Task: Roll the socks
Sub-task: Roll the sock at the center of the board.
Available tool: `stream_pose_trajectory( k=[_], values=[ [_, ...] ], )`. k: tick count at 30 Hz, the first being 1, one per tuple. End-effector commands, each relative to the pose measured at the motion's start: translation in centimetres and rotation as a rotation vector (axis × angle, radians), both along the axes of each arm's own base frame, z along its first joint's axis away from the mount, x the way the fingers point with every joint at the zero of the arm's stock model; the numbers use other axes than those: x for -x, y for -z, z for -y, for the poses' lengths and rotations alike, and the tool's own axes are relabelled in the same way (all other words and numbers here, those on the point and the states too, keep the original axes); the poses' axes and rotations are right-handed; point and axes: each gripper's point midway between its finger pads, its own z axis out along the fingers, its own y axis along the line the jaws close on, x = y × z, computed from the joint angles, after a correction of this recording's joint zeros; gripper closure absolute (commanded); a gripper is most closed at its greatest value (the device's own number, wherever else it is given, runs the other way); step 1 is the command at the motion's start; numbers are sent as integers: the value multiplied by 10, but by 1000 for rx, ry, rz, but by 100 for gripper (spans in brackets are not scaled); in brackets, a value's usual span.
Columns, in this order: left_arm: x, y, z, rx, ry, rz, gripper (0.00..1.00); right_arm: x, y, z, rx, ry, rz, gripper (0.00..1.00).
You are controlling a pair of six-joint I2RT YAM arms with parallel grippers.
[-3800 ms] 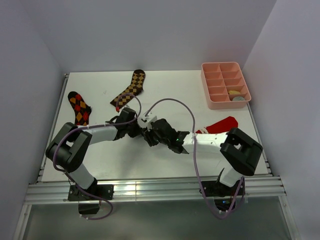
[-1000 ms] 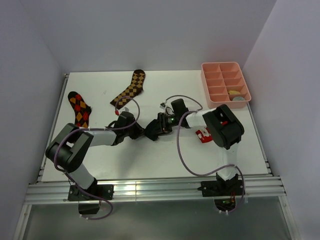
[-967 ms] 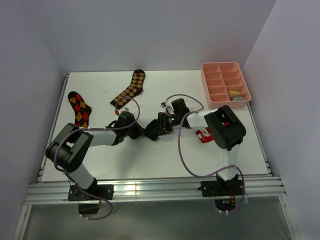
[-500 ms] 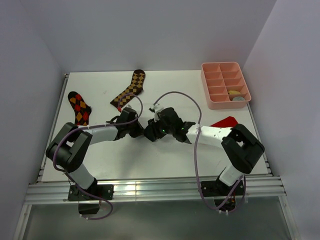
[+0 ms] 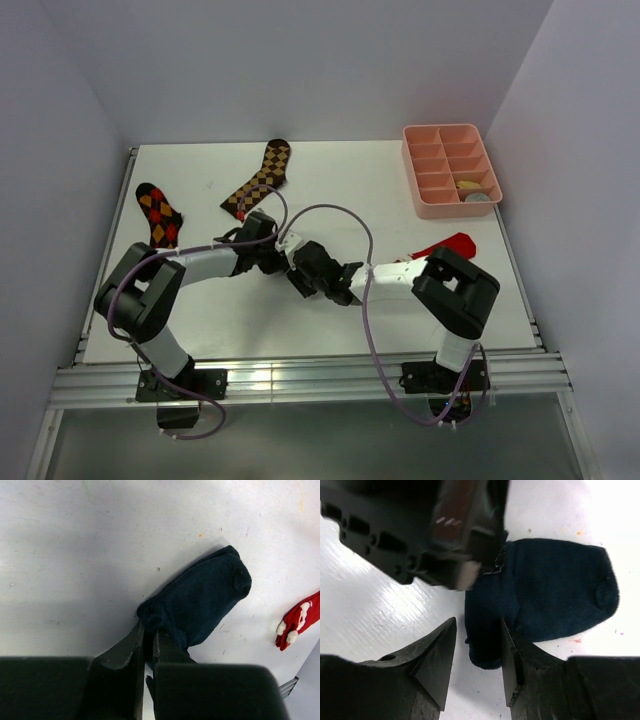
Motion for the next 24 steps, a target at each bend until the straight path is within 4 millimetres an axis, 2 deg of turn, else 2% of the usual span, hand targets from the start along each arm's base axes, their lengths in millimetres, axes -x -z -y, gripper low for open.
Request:
stream_pose_trajectory(
  k=[1,5,8,9,10,15,16,18,19,20,21,22,24],
  values=[
    [-7,-5,7,-5,26,19,100,-14,-14,-11,9,10,96,53],
    [-7,-6,11,12,33,15,100,-14,-1,-9,46,22,88,59],
    [-6,-6,10,14,31,14,100,-13,2,-9,50,19,78,79],
    [-6,-7,10,14,31,19,99,-12,3,-9,49,22,68,92],
    [-8,-8,10,17,28,30,95,-12,4,-9,53,26,62,98],
    [-11,-23,3,43,-22,98,73,-5,8,-8,-4,23,-69,100],
    [-13,-29,1,43,-36,121,63,-4,6,-10,-31,16,-104,100],
    [-11,-34,-1,55,-42,133,55,-3,5,-7,-105,10,-213,100],
    [-15,-39,-6,47,-71,162,47,-3,6,-6,-127,14,-254,100],
    [-14,-39,-8,53,-84,168,43,-13,6,3,-151,44,-289,100],
    [-15,-40,-9,59,-95,175,41,-4,4,-2,-205,12,-375,100],
    [-14,-44,-10,69,-104,183,34,-6,7,1,-225,20,-416,100],
    [-12,-42,-13,82,-124,187,30,-12,5,6,-303,38,-485,100]
  ],
)
